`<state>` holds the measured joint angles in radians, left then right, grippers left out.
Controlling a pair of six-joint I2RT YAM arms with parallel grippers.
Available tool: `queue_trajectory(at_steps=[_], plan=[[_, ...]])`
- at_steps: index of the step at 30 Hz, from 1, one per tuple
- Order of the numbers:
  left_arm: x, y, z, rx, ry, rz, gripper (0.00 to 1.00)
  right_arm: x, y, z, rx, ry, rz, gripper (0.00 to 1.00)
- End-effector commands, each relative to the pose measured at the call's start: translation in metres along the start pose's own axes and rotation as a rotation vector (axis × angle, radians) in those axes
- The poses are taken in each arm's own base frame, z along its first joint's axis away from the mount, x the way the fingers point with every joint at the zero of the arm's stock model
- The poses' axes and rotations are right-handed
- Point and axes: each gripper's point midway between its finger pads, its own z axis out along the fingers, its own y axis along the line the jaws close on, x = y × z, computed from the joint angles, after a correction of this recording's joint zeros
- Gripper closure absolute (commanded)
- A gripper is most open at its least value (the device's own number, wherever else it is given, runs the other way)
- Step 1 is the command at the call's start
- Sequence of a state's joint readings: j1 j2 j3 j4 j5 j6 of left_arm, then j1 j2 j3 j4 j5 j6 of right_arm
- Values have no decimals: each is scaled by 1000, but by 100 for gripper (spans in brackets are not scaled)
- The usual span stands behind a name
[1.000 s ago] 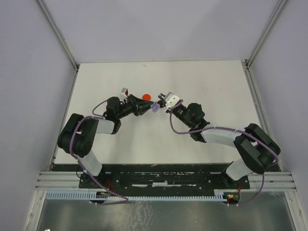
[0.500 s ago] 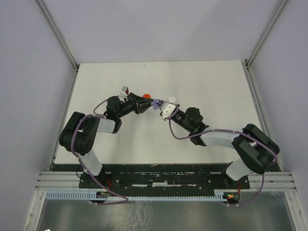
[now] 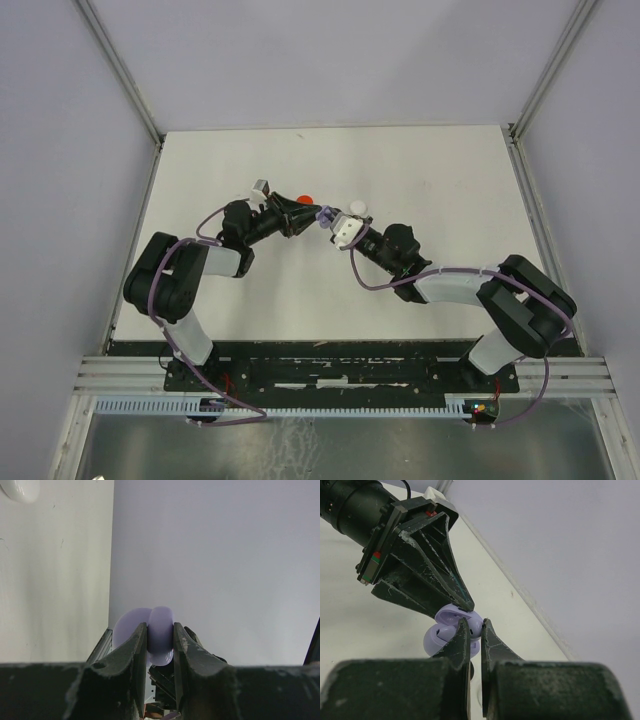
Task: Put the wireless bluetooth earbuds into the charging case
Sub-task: Place the earbud in the charging case.
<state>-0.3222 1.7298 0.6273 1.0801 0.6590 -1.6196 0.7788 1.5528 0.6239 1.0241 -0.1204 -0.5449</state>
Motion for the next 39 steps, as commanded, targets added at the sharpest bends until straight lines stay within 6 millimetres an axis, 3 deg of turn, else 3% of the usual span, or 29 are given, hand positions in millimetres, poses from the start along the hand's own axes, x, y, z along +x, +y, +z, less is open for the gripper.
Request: queue_trajectory(at_steps=[1,17,27,39], plan=[[6,-25,0,78,29,30,97,-9,-7,1,34,-32,-26,99],[6,-30,-1,96,23,24,97,2,-7,2,52,-3,-33,99],[0,-28,-1,110,-9,-7,97,-2,-8,-1,56,-2,-8,98],[-7,-31,2,129,-33,-37,97,-1,-7,-2,63,24,77,82]])
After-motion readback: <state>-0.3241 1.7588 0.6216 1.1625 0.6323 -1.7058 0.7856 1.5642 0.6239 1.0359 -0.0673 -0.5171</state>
